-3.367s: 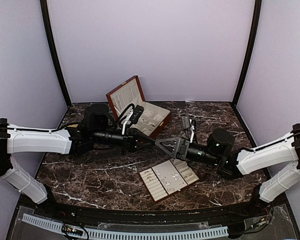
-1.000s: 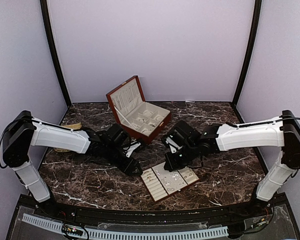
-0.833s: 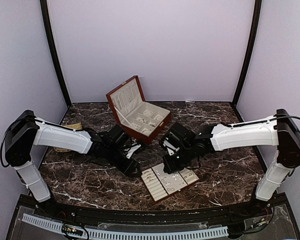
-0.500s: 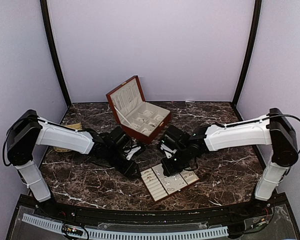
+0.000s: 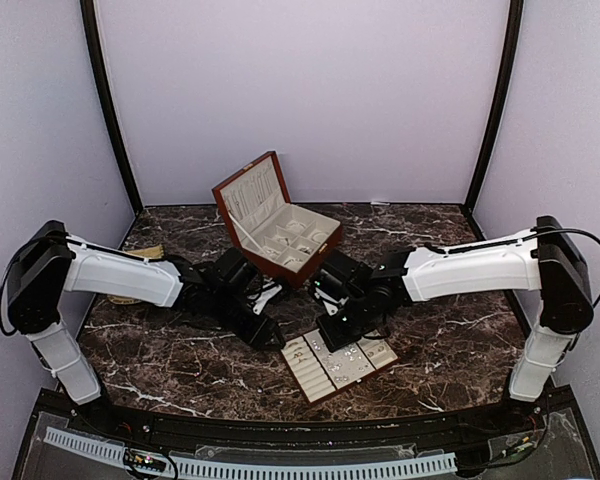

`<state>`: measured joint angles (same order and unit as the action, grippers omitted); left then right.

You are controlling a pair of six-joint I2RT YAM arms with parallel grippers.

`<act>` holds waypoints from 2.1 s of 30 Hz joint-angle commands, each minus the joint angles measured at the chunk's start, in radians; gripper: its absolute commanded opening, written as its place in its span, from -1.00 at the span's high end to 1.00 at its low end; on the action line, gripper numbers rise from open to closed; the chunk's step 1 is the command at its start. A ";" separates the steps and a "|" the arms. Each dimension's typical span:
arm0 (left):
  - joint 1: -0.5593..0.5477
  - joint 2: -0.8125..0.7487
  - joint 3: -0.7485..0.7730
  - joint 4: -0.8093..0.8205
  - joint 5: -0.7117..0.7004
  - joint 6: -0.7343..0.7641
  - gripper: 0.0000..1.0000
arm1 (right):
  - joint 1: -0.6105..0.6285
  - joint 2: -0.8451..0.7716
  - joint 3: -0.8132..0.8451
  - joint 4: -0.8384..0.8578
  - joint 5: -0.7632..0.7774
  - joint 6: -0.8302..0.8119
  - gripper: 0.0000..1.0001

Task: Organize the mixed jewelry
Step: Pass from the right arm to the left

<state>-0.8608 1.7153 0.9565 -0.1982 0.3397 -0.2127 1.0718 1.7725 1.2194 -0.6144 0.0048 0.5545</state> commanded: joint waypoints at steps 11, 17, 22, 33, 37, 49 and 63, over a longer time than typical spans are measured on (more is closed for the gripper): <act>-0.014 -0.068 0.030 0.265 0.159 -0.049 0.09 | 0.000 -0.094 -0.100 0.176 0.050 0.036 1.00; -0.023 -0.003 0.049 0.311 0.204 -0.104 0.14 | -0.007 -0.112 -0.126 0.226 0.041 0.058 1.00; -0.029 0.041 0.069 0.319 0.220 -0.128 0.14 | -0.010 -0.125 -0.140 0.247 0.034 0.069 1.00; -0.039 0.104 0.097 0.333 0.252 -0.159 0.14 | -0.010 -0.140 -0.149 0.261 0.025 0.072 1.00; -0.041 0.113 0.099 0.335 0.255 -0.166 0.24 | -0.010 -0.144 -0.154 0.268 0.021 0.075 1.00; -0.043 -0.013 -0.081 0.573 0.195 -0.270 0.24 | -0.034 -0.174 -0.194 0.296 0.031 0.133 1.00; -0.044 0.038 -0.033 0.561 0.246 -0.289 0.09 | -0.035 -0.177 -0.203 0.335 -0.002 0.132 1.00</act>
<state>-0.9016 1.7519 0.8917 0.3470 0.5629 -0.4984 1.0424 1.6249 1.0317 -0.3267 0.0170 0.6804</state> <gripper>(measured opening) 0.456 0.008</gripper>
